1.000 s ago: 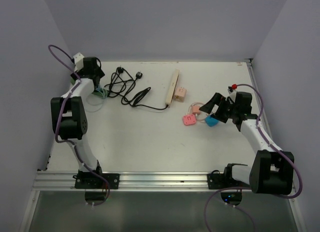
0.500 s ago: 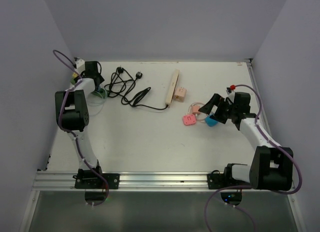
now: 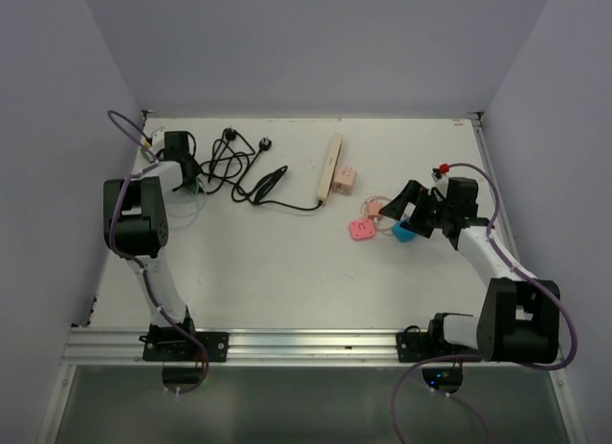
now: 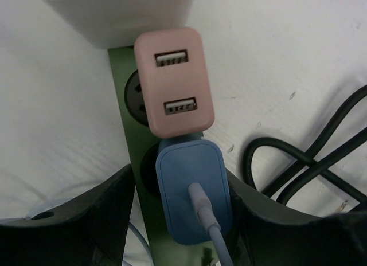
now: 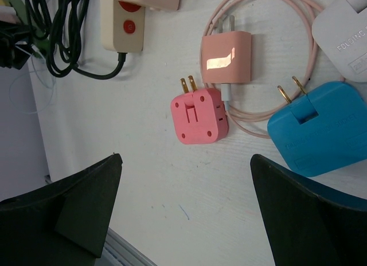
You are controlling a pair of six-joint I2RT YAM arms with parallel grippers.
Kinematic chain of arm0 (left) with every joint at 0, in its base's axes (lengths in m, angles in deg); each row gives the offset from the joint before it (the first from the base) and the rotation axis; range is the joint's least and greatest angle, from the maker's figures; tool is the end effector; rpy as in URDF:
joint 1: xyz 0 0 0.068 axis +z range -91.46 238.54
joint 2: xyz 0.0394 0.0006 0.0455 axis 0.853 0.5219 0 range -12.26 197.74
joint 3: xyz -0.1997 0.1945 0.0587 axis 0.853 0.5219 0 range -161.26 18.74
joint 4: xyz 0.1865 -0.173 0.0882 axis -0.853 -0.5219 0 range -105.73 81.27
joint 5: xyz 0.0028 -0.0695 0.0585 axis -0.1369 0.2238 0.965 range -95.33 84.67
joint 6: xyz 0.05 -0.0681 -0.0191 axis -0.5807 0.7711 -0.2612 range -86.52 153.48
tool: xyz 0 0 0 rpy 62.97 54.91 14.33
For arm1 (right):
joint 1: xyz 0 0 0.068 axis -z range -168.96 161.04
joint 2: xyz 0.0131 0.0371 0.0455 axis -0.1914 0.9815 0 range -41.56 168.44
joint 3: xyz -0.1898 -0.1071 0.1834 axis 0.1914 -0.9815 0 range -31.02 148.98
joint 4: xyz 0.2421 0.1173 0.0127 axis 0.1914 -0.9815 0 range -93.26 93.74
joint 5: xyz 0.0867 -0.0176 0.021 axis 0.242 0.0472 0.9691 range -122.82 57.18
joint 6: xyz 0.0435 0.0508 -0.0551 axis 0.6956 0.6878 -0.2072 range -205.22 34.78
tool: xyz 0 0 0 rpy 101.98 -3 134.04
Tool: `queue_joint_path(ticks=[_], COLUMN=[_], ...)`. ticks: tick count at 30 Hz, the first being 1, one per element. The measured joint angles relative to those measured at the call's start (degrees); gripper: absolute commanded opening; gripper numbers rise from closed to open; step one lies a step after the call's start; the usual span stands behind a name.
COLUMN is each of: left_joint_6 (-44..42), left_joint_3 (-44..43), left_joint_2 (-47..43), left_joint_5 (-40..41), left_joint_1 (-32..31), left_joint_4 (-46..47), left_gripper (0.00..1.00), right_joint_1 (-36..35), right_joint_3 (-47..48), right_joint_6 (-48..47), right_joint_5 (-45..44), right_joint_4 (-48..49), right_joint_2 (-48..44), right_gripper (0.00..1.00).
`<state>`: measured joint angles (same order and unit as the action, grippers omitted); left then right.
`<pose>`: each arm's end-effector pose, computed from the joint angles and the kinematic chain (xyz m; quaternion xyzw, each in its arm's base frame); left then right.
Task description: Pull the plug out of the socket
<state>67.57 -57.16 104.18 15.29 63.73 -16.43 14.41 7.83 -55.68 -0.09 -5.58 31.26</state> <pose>0.4672 0.0695 0.1334 -0.3690 0.8443 0.0745 0.3812 0.2848 0.0247 0.1909 0.1424 0.8764 0.3380 0.3120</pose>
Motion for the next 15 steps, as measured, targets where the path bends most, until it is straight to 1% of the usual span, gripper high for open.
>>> queue_joint_path(ticks=[6,10,15], left_joint_6=[-0.3,-1.0,-2.2], left_joint_3=[5.8,9.8,18.6], left_joint_2=[-5.4,-9.2,-17.5], left_joint_5=[-1.7,-2.2,-2.9], left_joint_1=[-0.1,-0.9,-4.0], left_joint_4=[-2.3,-4.7,-8.1], left_gripper=[0.53,0.52,0.52], right_joint_1=[0.0,0.0,-0.1], right_joint_3=[0.0,0.0,0.0], right_joint_6=[0.3,0.5,0.5], right_joint_5=[0.1,0.4,0.9], right_joint_4=[0.4,0.7,0.8], right_joint_2=[0.0,0.4,0.8], right_gripper=[0.98,0.98,0.98])
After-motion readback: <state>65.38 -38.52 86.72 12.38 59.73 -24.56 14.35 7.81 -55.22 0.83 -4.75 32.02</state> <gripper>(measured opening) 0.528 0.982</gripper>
